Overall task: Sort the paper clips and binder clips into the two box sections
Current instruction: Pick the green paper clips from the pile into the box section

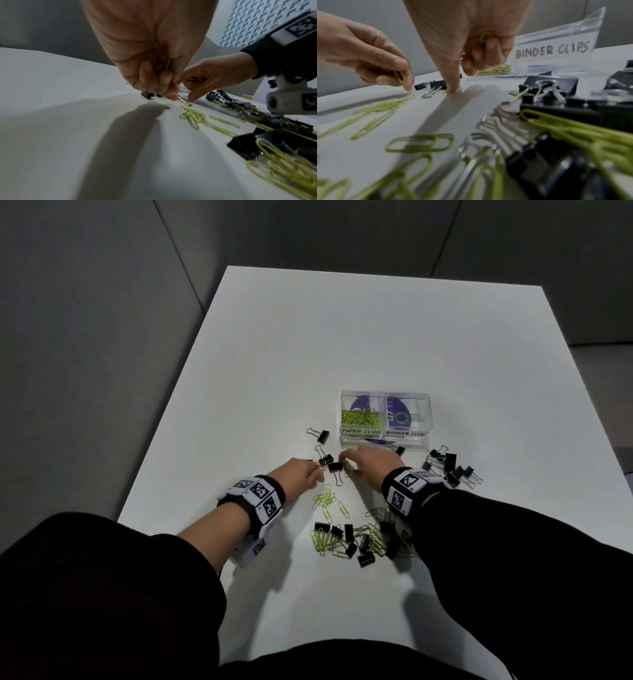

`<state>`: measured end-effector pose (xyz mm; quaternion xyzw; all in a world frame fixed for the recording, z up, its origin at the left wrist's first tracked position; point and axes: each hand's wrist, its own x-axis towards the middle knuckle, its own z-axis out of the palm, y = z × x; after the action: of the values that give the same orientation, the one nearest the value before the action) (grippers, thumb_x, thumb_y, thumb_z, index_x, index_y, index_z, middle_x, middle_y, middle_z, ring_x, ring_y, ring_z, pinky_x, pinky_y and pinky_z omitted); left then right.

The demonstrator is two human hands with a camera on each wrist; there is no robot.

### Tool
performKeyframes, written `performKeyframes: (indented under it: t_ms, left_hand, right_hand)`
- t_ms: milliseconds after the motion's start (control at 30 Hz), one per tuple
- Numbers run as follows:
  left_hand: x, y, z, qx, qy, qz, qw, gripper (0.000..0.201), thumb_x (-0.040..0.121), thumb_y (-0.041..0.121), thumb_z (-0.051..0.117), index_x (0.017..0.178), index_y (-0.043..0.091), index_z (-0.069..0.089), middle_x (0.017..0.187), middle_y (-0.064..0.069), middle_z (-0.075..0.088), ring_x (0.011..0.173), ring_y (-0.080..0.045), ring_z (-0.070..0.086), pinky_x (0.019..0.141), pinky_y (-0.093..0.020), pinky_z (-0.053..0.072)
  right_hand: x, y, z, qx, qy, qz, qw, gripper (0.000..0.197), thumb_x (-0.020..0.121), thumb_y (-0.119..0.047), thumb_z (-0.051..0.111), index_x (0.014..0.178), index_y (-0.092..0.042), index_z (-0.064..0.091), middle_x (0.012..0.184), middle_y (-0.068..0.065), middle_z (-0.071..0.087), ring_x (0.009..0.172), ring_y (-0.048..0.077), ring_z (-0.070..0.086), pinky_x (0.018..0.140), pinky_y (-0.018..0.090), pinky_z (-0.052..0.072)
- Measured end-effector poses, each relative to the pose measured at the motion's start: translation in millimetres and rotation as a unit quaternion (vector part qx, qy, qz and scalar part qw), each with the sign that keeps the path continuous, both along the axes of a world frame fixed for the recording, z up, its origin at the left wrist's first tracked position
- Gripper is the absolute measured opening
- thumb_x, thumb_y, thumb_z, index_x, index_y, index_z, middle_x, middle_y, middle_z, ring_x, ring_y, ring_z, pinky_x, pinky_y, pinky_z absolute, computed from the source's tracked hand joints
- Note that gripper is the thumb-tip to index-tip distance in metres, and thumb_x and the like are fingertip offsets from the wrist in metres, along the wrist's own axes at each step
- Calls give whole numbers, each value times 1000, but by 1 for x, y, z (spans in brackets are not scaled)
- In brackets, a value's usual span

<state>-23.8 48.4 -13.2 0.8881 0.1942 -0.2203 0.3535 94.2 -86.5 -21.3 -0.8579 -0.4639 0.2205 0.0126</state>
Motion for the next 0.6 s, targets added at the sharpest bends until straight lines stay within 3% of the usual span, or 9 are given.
performKeyframes:
  t_ms: [67, 167, 233, 300, 367, 433, 467, 533, 600]
  left_hand:
    - [-1, 2, 0, -18, -3, 6, 1000, 34, 101, 21, 34, 113, 2, 60, 102, -8, 65, 93, -20, 60, 84, -24, 43]
    - [-1, 5, -3, -26, -11, 21, 999, 32, 101, 18, 34, 108, 1, 60, 89, -7, 60, 79, -14, 52, 64, -17, 40]
    - [0, 4, -6, -42, -22, 31, 998, 31, 100, 11, 33, 112, 0, 59, 99, -15, 65, 76, -13, 51, 65, -14, 40]
    - [0, 2, -5, -59, -36, 34, 997, 35, 98, 0, 29, 124, 1, 52, 107, -22, 65, 63, -8, 49, 57, -2, 37]
    - [1, 1, -4, -46, -42, 22, 998, 42, 95, -6, 26, 129, 2, 49, 99, -20, 66, 56, -2, 44, 48, -1, 36]
    - [1, 0, -3, -22, -43, 13, 999, 39, 95, -4, 28, 124, 4, 52, 85, -13, 63, 60, -12, 50, 50, -6, 35]
    - [1, -2, -2, -14, -45, 11, 999, 35, 96, -1, 30, 121, 4, 54, 87, -13, 63, 69, -20, 56, 55, -11, 35]
    - [0, -5, -1, -5, -44, -2, 999, 29, 100, 12, 35, 116, 4, 57, 104, -15, 65, 95, -29, 61, 69, -20, 37]
    - [-1, -7, -1, 19, -34, -34, 999, 31, 100, 22, 37, 111, 5, 59, 112, -10, 66, 103, -25, 61, 80, -24, 41]
  right_hand:
    - [1, 4, -2, 12, -4, 8, 1000, 30, 94, -28, 48, 125, -28, 52, 117, 2, 61, 108, 23, 57, 87, 37, 48]
    - [1, 9, -3, 21, 5, 7, 1000, 27, 92, -29, 53, 119, -25, 55, 113, 3, 61, 105, 24, 58, 82, 36, 48]
    - [-1, 12, -5, 9, 22, 0, 1000, 25, 92, -28, 53, 115, -21, 55, 113, 5, 60, 102, 26, 60, 80, 36, 48]
    - [-2, 13, -6, -2, 38, -29, 999, 24, 93, -27, 52, 114, -16, 54, 113, 6, 61, 101, 27, 60, 79, 34, 47]
    - [-2, 11, -6, -17, 48, -61, 997, 26, 93, -30, 50, 113, -14, 53, 113, 6, 62, 101, 26, 60, 78, 33, 45]
    - [0, 8, -6, -40, 55, -69, 995, 28, 92, -33, 50, 113, -13, 52, 113, 6, 62, 103, 26, 59, 78, 33, 45]
    - [0, 6, -6, -49, 57, -70, 995, 28, 91, -33, 51, 112, -14, 52, 113, 6, 62, 103, 26, 59, 77, 32, 44]
    - [1, 1, -5, -58, 56, -72, 994, 27, 90, -32, 52, 110, -14, 53, 111, 6, 63, 102, 26, 59, 77, 31, 43]
    - [1, -3, -4, -53, 44, -70, 995, 28, 90, -34, 50, 108, -13, 54, 109, 7, 64, 99, 27, 60, 78, 33, 45]
